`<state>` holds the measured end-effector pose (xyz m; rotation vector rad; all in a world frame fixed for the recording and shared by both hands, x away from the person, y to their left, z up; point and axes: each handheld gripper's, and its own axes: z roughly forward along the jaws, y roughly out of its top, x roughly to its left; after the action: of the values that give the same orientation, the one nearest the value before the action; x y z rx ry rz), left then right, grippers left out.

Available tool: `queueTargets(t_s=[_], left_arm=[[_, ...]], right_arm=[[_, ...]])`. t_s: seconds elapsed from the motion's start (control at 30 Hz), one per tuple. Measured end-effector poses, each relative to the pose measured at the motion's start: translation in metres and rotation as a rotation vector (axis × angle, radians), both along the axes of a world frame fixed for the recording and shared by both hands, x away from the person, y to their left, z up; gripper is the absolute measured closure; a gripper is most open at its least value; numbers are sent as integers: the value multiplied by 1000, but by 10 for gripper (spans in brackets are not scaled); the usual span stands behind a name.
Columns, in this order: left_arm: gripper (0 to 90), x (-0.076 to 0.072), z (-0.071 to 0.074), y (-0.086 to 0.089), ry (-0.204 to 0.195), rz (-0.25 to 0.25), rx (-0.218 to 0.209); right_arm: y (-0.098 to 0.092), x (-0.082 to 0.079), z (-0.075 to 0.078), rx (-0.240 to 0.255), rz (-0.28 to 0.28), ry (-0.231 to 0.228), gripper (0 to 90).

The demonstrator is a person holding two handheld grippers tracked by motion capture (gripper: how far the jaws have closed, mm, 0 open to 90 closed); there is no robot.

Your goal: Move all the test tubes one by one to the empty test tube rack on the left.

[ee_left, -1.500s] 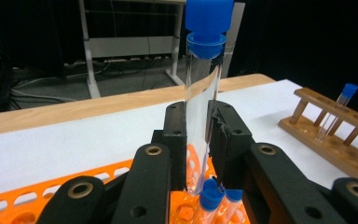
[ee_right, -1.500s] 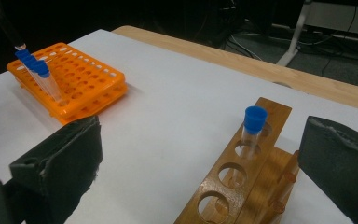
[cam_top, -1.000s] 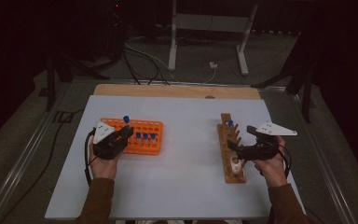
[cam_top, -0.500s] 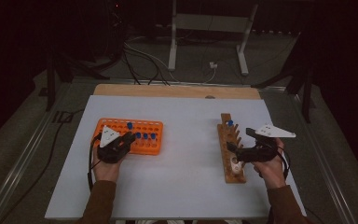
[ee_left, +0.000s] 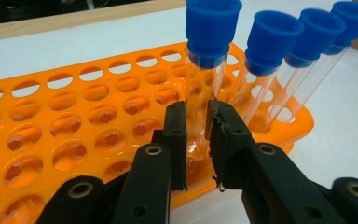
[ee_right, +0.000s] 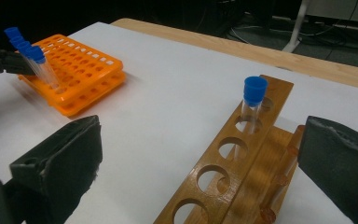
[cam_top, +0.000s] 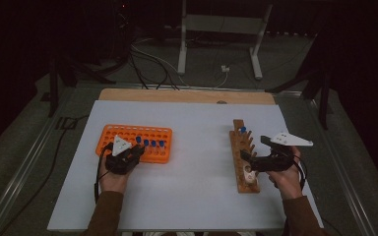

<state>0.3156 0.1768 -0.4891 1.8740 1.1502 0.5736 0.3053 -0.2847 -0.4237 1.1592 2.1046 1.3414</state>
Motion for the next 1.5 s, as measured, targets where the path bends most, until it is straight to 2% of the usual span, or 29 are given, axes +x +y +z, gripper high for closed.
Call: queueTargets(t_s=[0.23, 0.43, 0.67, 0.93, 1.07, 1.27, 1.4, 1.5], left_arm=[[785, 1, -3, -4, 17, -3, 38], [786, 1, -3, -6, 11, -6, 57], [781, 1, -4, -6, 11, -2, 46], [727, -2, -1, 2, 15, 2, -2], [656, -5, 2, 6, 21, -2, -34], [522, -12, 7, 15, 0, -4, -83], [385, -17, 11, 18, -19, -25, -125], [238, -19, 15, 16, -41, -30, -109]], right_arm=[[2, 0, -1, -6, 3, 0, 3], [4, 1, -3, -8, 4, 4, 4], [6, 2, -4, -13, 10, 6, 4], [5, 2, -3, -10, 6, 5, 3], [5, 2, -1, -8, 5, 2, 4], [6, 5, 3, -11, 2, -7, 3], [5, 9, 7, -18, -8, -16, 4], [5, 14, 9, -25, -20, -15, 4]])
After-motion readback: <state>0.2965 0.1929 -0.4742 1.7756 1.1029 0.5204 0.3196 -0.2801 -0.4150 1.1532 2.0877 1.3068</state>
